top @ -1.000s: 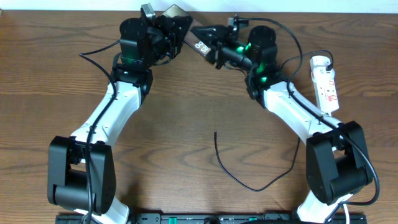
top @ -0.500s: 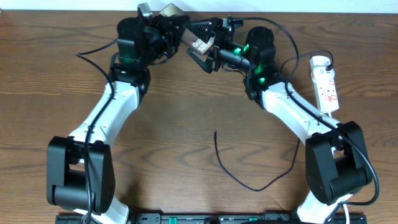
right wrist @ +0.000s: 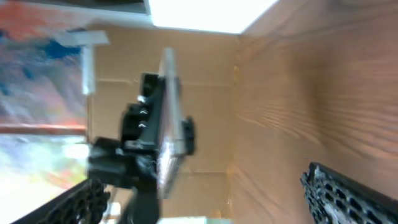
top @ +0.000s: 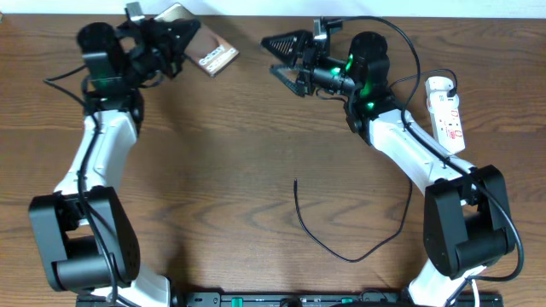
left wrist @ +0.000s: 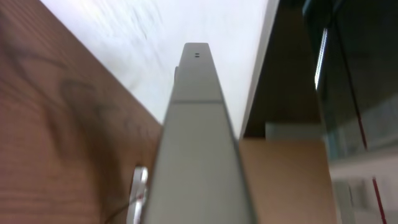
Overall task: Plug charger to phone and switch on socket
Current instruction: 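Move the right gripper down over the black cable's plug end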
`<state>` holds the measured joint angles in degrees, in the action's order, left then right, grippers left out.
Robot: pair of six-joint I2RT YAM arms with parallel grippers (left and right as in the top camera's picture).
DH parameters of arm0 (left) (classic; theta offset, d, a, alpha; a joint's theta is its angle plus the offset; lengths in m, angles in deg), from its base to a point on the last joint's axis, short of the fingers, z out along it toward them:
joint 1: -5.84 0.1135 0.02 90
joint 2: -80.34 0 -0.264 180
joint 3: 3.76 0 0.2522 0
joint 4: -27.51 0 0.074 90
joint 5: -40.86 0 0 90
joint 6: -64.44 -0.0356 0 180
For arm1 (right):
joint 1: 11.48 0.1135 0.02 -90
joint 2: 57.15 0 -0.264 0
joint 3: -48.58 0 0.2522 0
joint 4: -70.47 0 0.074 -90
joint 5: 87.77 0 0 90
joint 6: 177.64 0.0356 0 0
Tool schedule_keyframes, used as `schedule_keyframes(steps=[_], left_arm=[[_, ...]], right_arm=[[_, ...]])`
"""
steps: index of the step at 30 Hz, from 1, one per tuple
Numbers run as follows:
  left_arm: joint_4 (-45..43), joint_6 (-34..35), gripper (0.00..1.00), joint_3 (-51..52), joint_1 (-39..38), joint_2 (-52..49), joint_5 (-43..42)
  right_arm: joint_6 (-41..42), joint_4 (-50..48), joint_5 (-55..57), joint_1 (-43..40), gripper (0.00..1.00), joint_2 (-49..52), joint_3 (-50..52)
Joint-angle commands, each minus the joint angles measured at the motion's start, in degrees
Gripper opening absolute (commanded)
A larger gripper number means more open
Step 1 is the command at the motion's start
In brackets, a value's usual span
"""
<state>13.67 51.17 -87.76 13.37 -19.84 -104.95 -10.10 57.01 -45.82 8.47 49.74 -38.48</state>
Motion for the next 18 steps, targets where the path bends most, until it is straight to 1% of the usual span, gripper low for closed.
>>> schedule_keyframes(steps=[1,3,6,8,9,11,14,18], left_arm=[[-1.05,-5.11,0.08,-0.87,1.44,0.74,-15.45],[-1.05,-7.06,0.07,-0.87,1.75,0.74,-19.39],[-1.05,-9.77,0.07,-0.87,1.73,0.74,-24.74],[-1.05,-11.87,0.07,-0.87,1.73,0.74,-29.07],[-1.05,-12.07,0.08,-0.87,1.73,0.74,-29.46],[-1.05,-12.94,0.07,-0.87,1.73,0.74,-31.28],[-1.05,-14.25,0.07,-0.87,1.73,0.74,-32.7],[-1.03,-16.11,0.07,-0.87,1.73,0.74,-33.62]], right_arm=[[-11.89,6.25,-1.81,-0.24,0.99,-0.04,-0.98],[-16.13,12.87,-1.16,-0.37,0.99,-0.07,-2.16],[-23.78,26.05,1.03,-0.79,0.99,-0.04,-6.47],[-33.18,43.25,6.19,-0.87,0.99,-0.04,-14.08],[-33.79,44.37,6.62,-0.87,0.99,-0.04,-14.64],[-40.0,57.46,14.03,-0.76,0.99,-0.04,-21.31],[-45.46,71.82,25.2,-0.37,0.99,-0.04,-29.46],[-50.21,83.54,31.76,0.57,0.99,-0.04,-33.99]])
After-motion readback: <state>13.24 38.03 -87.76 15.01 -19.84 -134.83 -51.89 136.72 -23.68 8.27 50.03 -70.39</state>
